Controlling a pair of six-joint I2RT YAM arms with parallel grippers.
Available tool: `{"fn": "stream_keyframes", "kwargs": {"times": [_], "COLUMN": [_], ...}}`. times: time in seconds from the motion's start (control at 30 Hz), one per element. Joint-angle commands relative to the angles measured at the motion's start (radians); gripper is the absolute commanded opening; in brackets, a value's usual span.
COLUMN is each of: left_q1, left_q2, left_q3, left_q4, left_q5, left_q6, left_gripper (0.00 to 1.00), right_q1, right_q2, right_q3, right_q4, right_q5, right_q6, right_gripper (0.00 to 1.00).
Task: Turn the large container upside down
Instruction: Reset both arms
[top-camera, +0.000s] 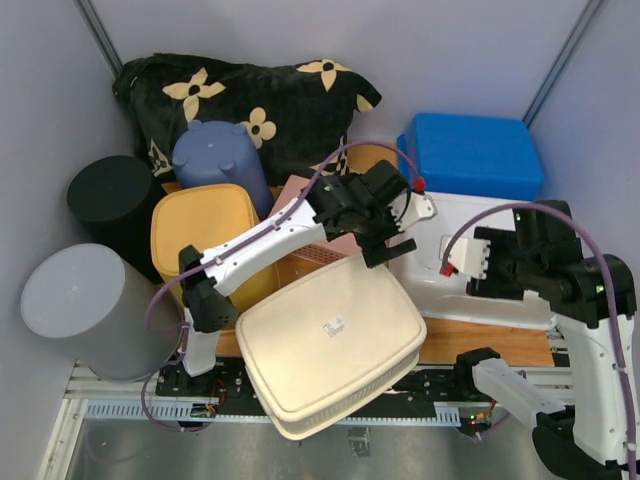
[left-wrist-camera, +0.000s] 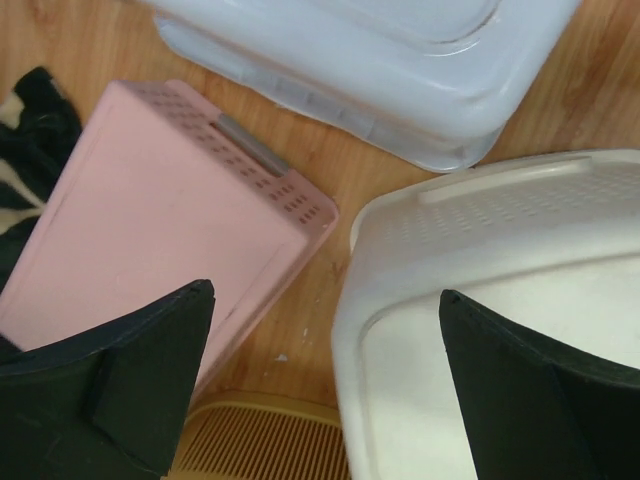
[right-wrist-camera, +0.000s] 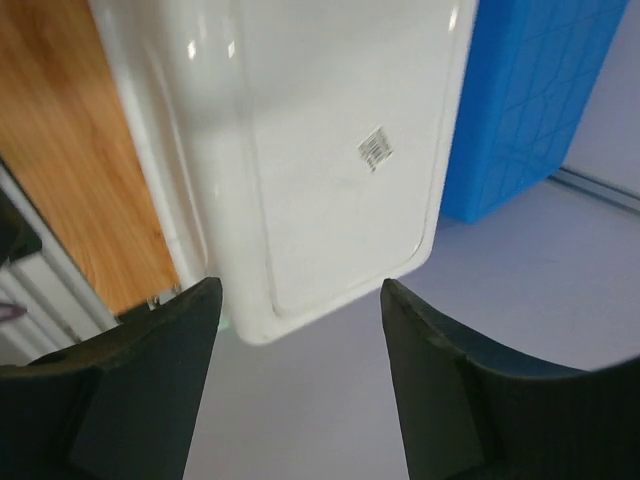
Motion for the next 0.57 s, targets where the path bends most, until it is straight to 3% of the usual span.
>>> {"fn": "stream_keyframes", "kwargs": {"times": [0.0, 0.1, 0.17, 0.23, 0.33, 0.53], "left_q1": [0.114, 0.229, 0.292, 0.345, 0.458, 0.656], "left_q2": [-0.16, -0.253, -0.331, -0.41, -0.493, -0.617], "left_q3": [-0.021, -0.029, -0.081, -0.158, -0.22, -0.283], "left_q4": [0.02, 0.041, 0.096, 0.16, 0.212, 0.237], "left_q5": [0.013, -0.028, -0.133, -0.273, -0.381, -0.339], "left_q6": [-0.019, -0.069, -0.094, -0.101, -0.118, -0.153], "left_gripper": [0.99, 0.99, 0.99, 0.99, 0.99, 0.99], "right_q1": [0.005, -0.02, -0.163, -0.205, -0.198, -0.196], "right_q2": [0.07, 0.1, 0.139, 0.185, 0.195, 0.113], "right_q3": [0.093, 0.048, 0.084, 0.131, 0.098, -0.09], "right_q4": [0.221, 0.455, 0.494, 0.483, 0.593, 0.812], "right_q5": [-0.221, -0.224, -0.37, -0.436, -0.337, -0.219], "right_q6": [0.431, 0.66, 0.746, 0.803, 0.946, 1.05], "right_gripper": [0.66, 0.67, 0.7, 0.71, 0.71, 0.72]}}
